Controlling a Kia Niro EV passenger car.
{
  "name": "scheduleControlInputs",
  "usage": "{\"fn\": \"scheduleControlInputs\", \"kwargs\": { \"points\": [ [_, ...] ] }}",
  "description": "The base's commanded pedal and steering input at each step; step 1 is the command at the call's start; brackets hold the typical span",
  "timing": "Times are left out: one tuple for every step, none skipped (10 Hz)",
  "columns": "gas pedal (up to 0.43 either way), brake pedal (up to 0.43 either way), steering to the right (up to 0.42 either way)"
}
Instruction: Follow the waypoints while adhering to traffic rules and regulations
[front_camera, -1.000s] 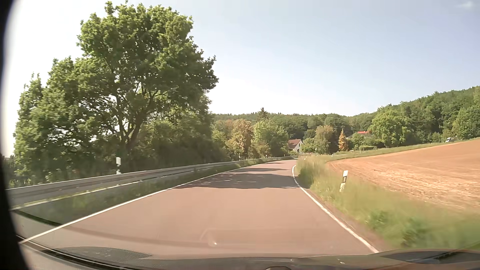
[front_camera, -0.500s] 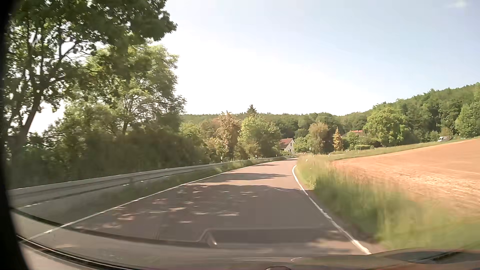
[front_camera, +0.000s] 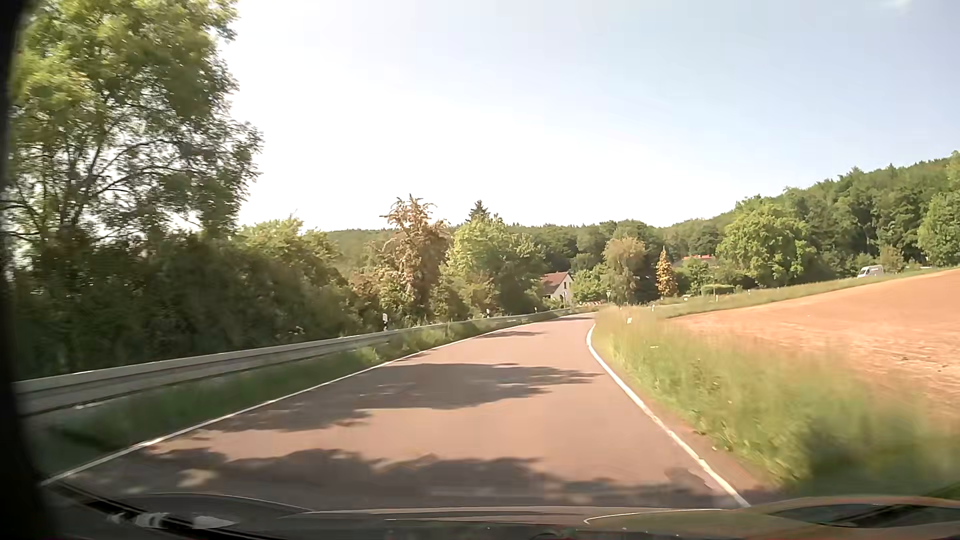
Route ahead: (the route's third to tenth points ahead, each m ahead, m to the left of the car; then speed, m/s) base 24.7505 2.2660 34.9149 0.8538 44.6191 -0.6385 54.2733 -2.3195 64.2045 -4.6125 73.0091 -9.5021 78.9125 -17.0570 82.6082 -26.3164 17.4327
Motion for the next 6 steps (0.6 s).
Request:
{"fn": "scheduleControlInputs", "kwargs": {
  "points": [
    [0.067,0.0,0.019],
    [0.047,0.0,0.022],
    [0.047,0.0,0.024],
    [0.02,0.0,0.026],
    [0.0,0.0,0.027],
    [0.0,0.0,0.028]
  ]
}}
